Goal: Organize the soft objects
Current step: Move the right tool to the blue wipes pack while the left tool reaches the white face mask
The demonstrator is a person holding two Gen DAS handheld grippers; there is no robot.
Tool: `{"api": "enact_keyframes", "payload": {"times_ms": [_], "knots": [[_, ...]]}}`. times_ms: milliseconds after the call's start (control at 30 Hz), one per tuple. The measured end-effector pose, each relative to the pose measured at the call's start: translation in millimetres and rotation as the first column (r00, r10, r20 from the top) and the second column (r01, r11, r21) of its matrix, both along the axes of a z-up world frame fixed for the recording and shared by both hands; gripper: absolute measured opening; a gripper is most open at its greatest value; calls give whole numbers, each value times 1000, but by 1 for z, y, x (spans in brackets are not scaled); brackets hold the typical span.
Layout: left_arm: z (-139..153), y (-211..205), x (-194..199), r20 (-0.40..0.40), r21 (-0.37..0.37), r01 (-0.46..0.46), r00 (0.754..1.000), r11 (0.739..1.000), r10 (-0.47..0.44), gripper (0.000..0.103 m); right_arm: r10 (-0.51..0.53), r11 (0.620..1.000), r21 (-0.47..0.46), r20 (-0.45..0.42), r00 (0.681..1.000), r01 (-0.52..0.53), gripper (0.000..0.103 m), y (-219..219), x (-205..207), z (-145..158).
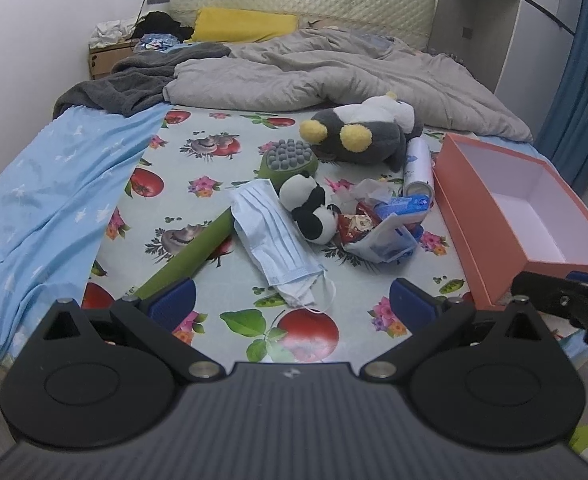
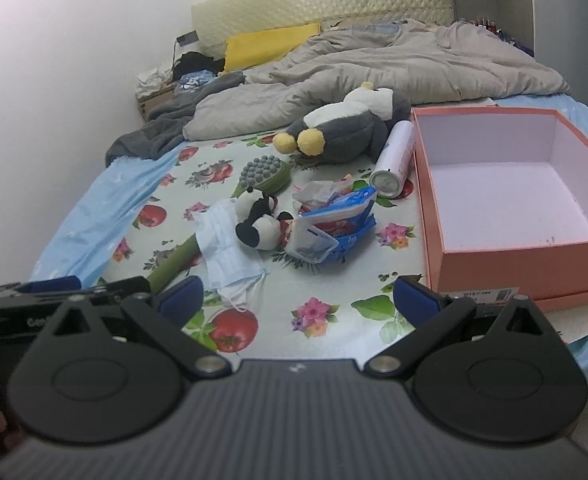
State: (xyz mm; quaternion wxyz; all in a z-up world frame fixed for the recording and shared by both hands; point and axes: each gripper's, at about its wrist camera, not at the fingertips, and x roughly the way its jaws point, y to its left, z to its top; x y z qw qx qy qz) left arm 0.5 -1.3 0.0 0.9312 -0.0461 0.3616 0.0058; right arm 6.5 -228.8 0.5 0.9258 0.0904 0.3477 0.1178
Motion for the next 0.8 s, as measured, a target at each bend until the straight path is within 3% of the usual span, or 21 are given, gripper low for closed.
{"api": "enact_keyframes", "payload": {"times_ms": [200, 300, 433, 600, 800], "knots": [[-7, 1, 9, -2, 19, 10, 1000, 1000, -10, 103, 24, 999, 26, -7, 1000, -24, 94, 3, 7, -5], [-14, 4, 22, -14, -4, 9, 1000, 1000, -9, 103, 17, 999, 39, -7, 1000, -17, 80, 5, 14, -8], [-27, 8, 42, -37, -44, 24, 999, 999, -26, 103, -21, 999, 50, -13, 1000, 22, 73, 5, 28, -14], [-51, 14, 70, -80, -96, 18, 996, 995, -26, 89, -50, 996, 71, -41, 998, 53, 65, 7, 49, -27], [-82, 25, 101, -129, -136, -20, 992, 991, 2, 74, -81, 993, 81, -78, 994, 88, 65, 15, 77, -43]]}}
